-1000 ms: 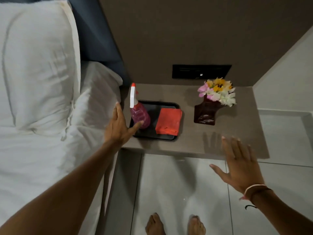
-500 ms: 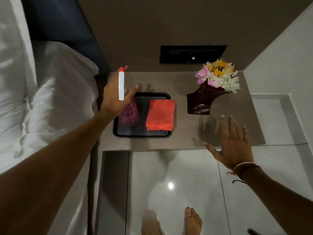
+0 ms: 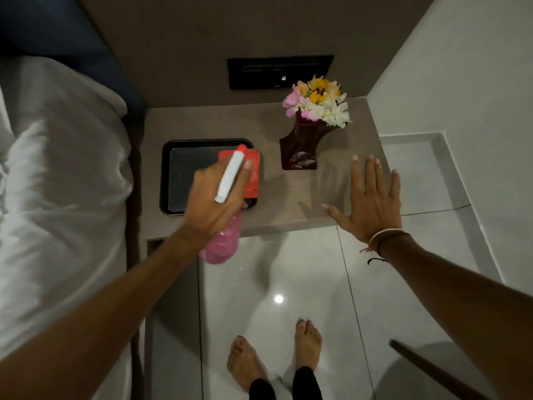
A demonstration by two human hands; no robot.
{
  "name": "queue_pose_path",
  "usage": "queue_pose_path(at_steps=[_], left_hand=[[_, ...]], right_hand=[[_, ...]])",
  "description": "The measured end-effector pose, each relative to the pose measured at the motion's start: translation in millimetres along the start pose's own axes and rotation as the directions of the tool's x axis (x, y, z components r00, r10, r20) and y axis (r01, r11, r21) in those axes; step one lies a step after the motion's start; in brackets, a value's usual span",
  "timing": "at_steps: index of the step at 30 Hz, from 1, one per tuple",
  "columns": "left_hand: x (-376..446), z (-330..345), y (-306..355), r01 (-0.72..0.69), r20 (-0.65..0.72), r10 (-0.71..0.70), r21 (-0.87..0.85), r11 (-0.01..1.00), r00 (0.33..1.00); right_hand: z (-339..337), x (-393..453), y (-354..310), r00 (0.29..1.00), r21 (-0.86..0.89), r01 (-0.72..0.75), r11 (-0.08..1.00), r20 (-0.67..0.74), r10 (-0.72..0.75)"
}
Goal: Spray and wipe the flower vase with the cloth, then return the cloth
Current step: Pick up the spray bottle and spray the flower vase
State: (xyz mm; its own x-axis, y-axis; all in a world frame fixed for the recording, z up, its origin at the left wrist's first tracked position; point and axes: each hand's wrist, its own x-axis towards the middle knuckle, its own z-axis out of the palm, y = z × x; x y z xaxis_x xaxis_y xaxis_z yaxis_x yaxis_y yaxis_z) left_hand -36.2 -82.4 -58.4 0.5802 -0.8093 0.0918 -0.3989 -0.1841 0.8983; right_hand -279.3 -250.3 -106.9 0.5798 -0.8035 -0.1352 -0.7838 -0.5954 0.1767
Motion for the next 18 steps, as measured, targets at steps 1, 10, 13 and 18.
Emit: queue_pose_path(at_steps=[1,10,13,18], left_hand=[[-7.0,16.0,-1.8,0.090,0.016,-0.090,-0.026,0.996,0.996],[-29.8,108.8,-8.1,0.269,-0.056,-0.273,-0.058,0.961,0.960],[-31.3,118.0,-11.9,0.259,-0.093,-0.260,-0.021,0.966,0.961],[-34.6,122.6,-11.8,0.161,-0.072,-0.154,0.112,0.981,0.986]], right_hand=[[-1.5,-1.0,5.3,1.000,-0.005,0.006,1.000,-0.005,-0.006],[9.5,-15.0,39.8,1.000,0.022,0.008,1.000,0.003,-0.008],[16.4,-20.4,46.0,1.000,0.031,-0.001,1.000,0.011,0.000],[18.8,-23.6,49.7,1.000,0.053,-0.003,0.999,0.025,0.002]])
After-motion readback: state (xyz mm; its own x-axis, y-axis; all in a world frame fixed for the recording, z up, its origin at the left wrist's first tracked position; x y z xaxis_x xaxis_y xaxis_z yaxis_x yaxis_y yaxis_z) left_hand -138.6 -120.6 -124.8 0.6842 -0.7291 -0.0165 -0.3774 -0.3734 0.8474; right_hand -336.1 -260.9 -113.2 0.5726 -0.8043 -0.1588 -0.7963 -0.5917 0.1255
